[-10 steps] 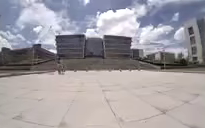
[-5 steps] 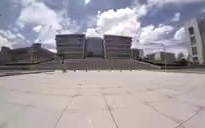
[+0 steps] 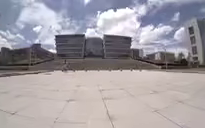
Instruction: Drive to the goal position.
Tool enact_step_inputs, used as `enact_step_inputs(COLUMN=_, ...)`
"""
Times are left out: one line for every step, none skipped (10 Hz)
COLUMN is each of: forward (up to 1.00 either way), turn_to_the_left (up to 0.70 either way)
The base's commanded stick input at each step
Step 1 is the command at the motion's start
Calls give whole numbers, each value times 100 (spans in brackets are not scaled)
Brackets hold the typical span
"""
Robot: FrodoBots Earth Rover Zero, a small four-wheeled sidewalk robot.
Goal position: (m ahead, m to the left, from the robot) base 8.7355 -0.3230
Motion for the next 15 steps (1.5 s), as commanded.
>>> enact_step_inputs(forward=70, turn_to_the_left=3)
enact_step_inputs(forward=70, turn_to_the_left=2)
enact_step_inputs(forward=70, turn_to_the_left=2)
enact_step_inputs(forward=70, turn_to_the_left=2)
enact_step_inputs(forward=70, turn_to_the_left=2)
enact_step_inputs(forward=70, turn_to_the_left=3)
enact_step_inputs(forward=70, turn_to_the_left=3)
enact_step_inputs(forward=70, turn_to_the_left=3)
enact_step_inputs(forward=70, turn_to_the_left=3)
enact_step_inputs(forward=70, turn_to_the_left=2)
enact_step_inputs(forward=70, turn_to_the_left=2)
enact_step_inputs(forward=70, turn_to_the_left=2)
enact_step_inputs(forward=70, turn_to_the_left=2)
enact_step_inputs(forward=70, turn_to_the_left=2)
enact_step_inputs(forward=70, turn_to_the_left=2)
